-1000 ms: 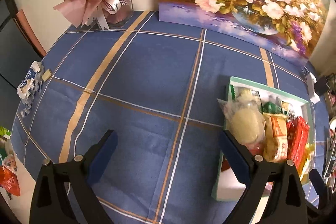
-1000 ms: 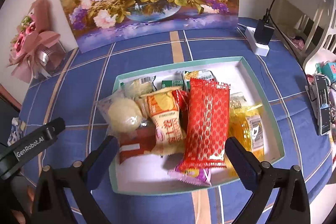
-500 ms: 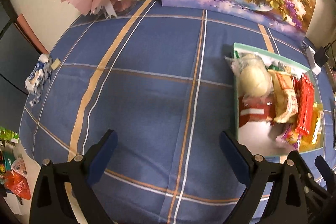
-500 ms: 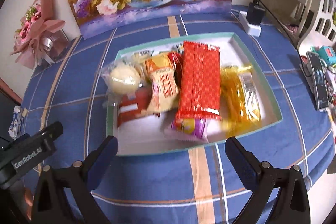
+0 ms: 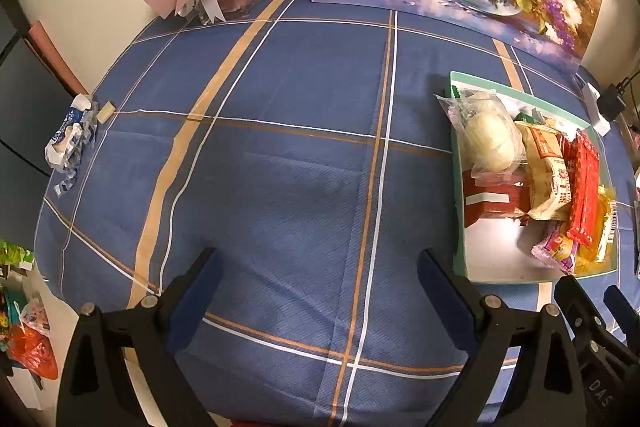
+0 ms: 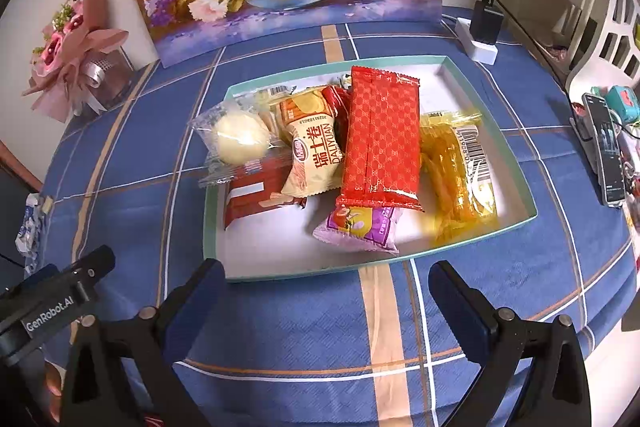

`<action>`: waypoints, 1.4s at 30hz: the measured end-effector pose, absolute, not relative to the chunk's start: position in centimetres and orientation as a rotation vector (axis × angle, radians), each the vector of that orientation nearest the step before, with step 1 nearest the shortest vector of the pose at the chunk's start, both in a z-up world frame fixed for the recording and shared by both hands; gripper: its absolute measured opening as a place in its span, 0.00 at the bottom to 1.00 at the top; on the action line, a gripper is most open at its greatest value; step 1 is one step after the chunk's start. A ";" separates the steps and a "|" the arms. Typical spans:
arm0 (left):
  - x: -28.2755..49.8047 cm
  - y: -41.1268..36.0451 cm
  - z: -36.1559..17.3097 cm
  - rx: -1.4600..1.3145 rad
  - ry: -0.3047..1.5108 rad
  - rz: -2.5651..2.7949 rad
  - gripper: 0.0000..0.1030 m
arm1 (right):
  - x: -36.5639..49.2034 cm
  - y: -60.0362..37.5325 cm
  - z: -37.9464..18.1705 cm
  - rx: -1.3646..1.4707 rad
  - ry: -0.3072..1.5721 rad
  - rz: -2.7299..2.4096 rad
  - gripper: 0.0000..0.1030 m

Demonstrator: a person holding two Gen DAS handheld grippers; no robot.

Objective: Organize snacks

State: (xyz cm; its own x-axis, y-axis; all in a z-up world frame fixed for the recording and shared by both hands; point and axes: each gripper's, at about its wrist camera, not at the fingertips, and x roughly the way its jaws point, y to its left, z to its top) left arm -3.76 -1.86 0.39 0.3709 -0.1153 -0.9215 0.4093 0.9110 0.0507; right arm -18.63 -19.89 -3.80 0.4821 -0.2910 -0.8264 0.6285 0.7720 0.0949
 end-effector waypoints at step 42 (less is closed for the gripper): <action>-3.4 -2.1 0.1 0.271 1.175 -0.346 0.95 | -18.5 -20.3 -4.3 0.413 0.920 -0.590 1.00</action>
